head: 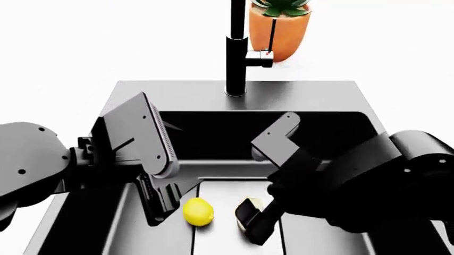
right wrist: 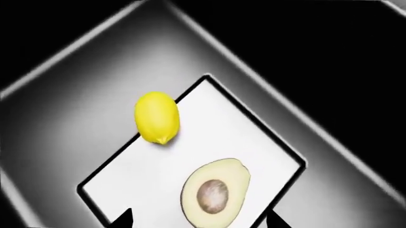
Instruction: Pick up the fruits and vegetables and place them in the sink. Turn on the sink faucet to wash them. Then turn the sink off and put them in the tray.
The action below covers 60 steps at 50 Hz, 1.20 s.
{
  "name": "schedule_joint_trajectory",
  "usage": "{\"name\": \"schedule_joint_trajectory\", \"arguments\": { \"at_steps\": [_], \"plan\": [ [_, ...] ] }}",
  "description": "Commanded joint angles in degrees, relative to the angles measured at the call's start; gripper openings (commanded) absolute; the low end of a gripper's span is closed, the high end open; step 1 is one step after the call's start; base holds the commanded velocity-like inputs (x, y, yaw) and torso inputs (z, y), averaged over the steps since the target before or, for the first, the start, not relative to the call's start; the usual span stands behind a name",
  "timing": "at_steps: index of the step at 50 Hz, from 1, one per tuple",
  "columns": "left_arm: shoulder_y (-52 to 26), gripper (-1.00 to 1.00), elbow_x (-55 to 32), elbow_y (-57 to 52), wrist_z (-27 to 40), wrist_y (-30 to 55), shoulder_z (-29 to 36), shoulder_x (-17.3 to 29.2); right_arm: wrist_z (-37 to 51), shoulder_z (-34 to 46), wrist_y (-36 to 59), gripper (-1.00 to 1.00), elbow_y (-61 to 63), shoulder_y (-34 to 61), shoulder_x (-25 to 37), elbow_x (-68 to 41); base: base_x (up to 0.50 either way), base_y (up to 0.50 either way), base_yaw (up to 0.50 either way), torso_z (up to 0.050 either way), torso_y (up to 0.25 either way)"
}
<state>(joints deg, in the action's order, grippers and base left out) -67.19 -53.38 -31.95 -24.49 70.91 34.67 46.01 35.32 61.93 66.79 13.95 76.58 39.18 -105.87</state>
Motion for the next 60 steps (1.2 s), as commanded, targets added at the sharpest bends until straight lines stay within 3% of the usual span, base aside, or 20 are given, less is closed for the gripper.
{"name": "schedule_joint_trajectory", "arguments": {
  "at_steps": [1,25,60],
  "plan": [
    [0.52,1.0,0.72,0.39,-0.27,-1.22,0.77,0.14,-1.04,1.18,-3.79,1.0,-5.98,-4.08,-1.27,4.01,0.0,0.0,0.0,0.0,0.0],
    [2.65,1.0,3.82,3.9,-2.51,-5.78,3.89,-0.76,-9.86,4.43,-8.68,1.0,-19.41,-9.08,-6.16,13.65,0.0,0.0,0.0,0.0,0.0],
    [3.08,1.0,1.56,2.87,-1.54,-5.54,2.98,-0.34,-17.68,6.43,-14.0,1.0,-27.48,-14.15,-9.69,18.54,0.0,0.0,0.0,0.0,0.0]
  ]
}}
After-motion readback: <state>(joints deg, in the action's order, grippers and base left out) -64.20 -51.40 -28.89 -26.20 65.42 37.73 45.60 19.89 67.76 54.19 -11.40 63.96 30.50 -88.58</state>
